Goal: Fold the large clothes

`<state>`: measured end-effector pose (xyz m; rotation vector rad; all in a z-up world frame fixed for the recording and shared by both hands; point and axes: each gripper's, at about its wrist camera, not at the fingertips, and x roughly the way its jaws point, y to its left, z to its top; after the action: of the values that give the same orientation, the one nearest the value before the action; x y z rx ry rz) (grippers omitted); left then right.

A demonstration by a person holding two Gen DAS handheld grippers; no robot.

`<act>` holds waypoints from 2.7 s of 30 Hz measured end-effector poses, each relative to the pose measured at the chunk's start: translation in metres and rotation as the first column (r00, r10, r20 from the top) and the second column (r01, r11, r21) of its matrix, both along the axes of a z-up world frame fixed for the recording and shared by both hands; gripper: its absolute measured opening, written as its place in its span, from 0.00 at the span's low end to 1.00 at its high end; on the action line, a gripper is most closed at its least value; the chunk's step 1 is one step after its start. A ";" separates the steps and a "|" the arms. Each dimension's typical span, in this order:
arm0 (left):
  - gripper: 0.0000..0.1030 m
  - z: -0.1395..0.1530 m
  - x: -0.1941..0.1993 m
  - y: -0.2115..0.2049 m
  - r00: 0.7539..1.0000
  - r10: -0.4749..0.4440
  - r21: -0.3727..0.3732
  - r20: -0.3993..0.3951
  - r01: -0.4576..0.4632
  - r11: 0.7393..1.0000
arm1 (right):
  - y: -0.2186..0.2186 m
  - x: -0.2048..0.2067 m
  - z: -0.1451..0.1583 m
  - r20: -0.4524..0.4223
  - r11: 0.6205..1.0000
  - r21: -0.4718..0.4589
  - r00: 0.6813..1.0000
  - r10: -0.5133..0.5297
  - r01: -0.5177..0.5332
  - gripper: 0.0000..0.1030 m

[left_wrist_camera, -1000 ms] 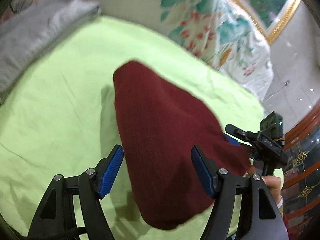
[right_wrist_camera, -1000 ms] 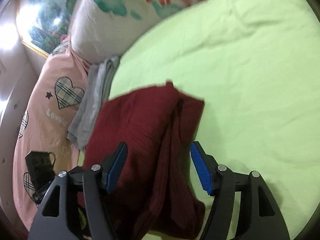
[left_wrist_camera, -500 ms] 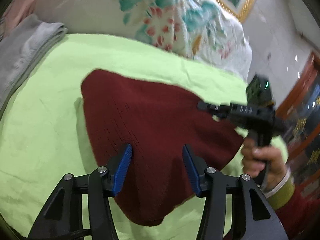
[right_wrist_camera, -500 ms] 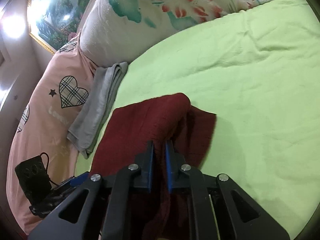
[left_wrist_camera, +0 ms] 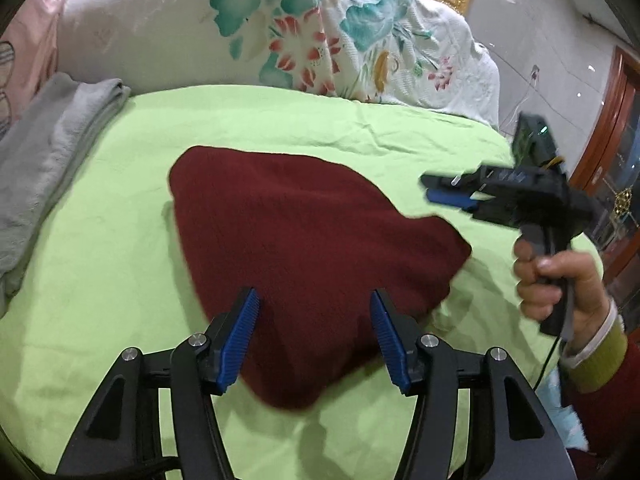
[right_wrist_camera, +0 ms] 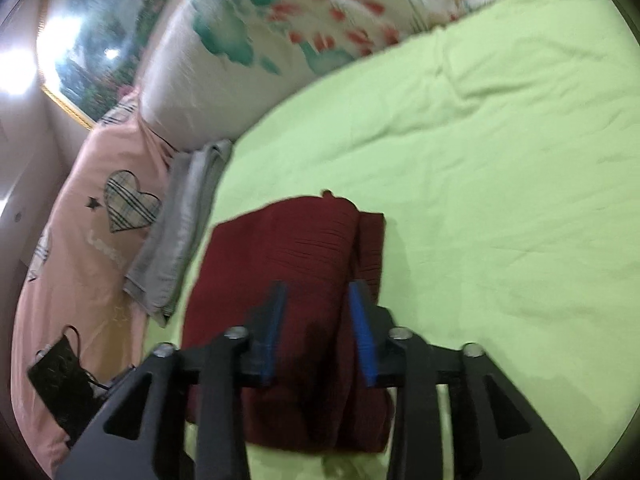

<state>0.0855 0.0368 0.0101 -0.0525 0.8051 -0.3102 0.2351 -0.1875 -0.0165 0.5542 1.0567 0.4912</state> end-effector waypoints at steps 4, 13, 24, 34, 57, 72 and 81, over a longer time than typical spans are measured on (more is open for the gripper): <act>0.57 -0.007 -0.028 0.003 0.999 0.041 0.022 0.004 -0.041 0.999 | 0.002 -0.025 0.023 0.061 1.000 0.027 0.998 0.007 -0.009 0.38; 0.60 -0.020 -0.035 0.004 0.995 0.095 0.030 0.020 -0.096 0.995 | 0.032 -0.044 0.024 0.060 0.989 -0.137 0.996 0.072 -0.063 0.50; 0.23 -0.044 -0.029 -0.005 0.984 0.181 0.167 0.004 -0.179 0.970 | 0.037 -0.043 -0.009 -0.018 0.991 -0.069 0.994 0.112 -0.113 0.10; 0.26 -0.045 -0.038 0.001 0.996 0.070 0.172 -0.050 -0.061 0.983 | 0.026 -0.047 -0.040 -0.083 0.985 -0.123 0.991 0.110 -0.119 0.10; 0.14 -0.048 0.034 0.016 0.983 -0.168 -0.322 -0.080 0.134 0.937 | 0.042 -0.033 -0.055 -0.062 0.994 -0.062 0.995 0.084 -0.088 0.00; 0.03 -0.054 0.041 0.008 0.988 -0.119 -0.268 -0.099 0.089 0.959 | 0.047 -0.033 -0.046 -0.066 0.993 -0.097 0.996 0.063 -0.069 0.00; 0.04 -0.009 0.038 0.032 1.000 0.014 -0.216 -0.021 -0.018 0.976 | 0.079 0.012 -0.006 0.010 0.988 -0.111 0.994 0.108 -0.106 0.03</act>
<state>0.1237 0.0692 0.0013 -0.2661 0.7868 -0.3820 0.2476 -0.1085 -0.0226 0.3962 1.0957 0.5268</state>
